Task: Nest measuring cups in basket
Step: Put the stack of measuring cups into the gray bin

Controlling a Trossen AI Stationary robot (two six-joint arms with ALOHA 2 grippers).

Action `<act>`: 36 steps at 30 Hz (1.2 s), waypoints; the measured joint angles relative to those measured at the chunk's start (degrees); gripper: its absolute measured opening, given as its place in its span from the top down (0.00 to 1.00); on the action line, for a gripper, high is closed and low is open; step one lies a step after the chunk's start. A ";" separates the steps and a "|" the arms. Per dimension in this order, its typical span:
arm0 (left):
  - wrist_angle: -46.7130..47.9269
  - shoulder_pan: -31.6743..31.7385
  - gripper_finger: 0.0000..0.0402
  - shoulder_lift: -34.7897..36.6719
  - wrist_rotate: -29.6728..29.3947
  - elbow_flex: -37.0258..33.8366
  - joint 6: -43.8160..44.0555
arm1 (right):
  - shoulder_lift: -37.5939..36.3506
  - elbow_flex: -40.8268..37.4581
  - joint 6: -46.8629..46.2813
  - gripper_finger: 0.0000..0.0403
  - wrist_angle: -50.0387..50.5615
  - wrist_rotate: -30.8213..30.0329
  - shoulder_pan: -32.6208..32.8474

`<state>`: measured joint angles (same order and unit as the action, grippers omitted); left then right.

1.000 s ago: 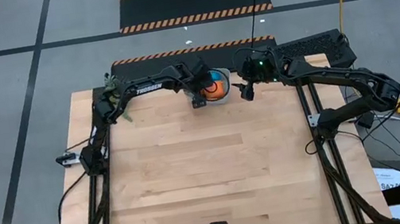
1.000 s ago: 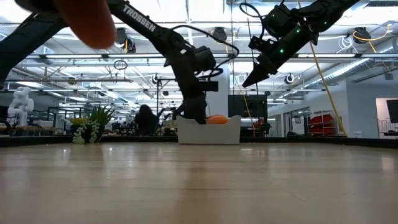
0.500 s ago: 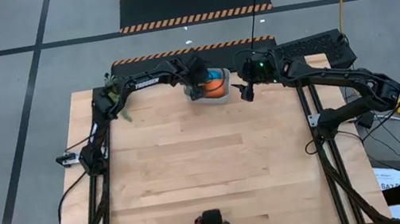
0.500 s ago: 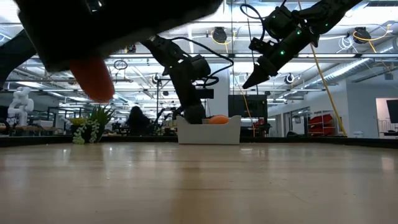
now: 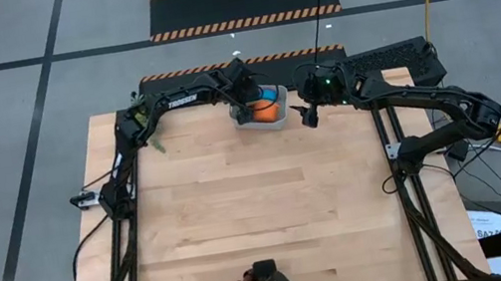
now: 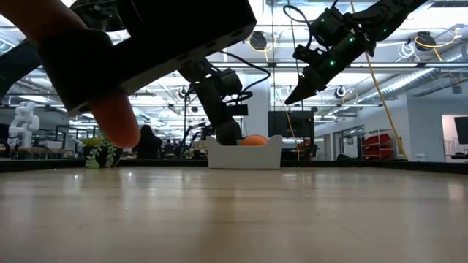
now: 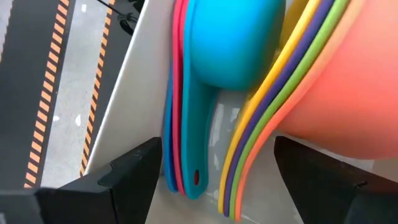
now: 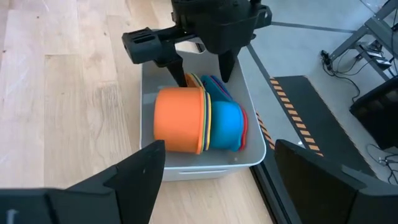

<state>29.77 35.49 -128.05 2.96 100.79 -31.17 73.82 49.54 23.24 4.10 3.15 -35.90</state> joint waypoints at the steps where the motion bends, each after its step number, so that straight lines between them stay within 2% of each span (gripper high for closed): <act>1: 0.01 0.01 0.22 0.00 0.00 0.00 -0.06 | 0.00 0.00 0.00 0.26 0.00 0.00 0.00; 12: 0.54 1.29 0.23 0.00 1.98 0.00 -2.26 | 0.00 -0.04 0.00 0.26 0.00 0.05 0.01; 22: -0.52 2.48 0.42 -2.32 2.54 0.15 -1.15 | 0.00 -0.04 0.00 0.26 -0.02 0.07 0.02; 25: -0.91 2.96 0.45 -2.43 4.52 0.17 -0.39 | 0.00 -0.04 0.00 0.26 -0.02 0.09 0.02; 32: -2.87 2.87 0.49 -2.57 4.14 0.13 -0.24 | 0.00 -0.07 0.00 0.26 0.00 0.11 0.00; 36: -3.63 2.53 0.57 -2.65 3.70 0.07 -1.56 | 0.00 -0.07 0.00 0.26 0.00 0.09 0.00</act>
<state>26.14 38.02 -130.70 6.66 100.86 -32.72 73.82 49.47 23.24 4.10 3.25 -35.90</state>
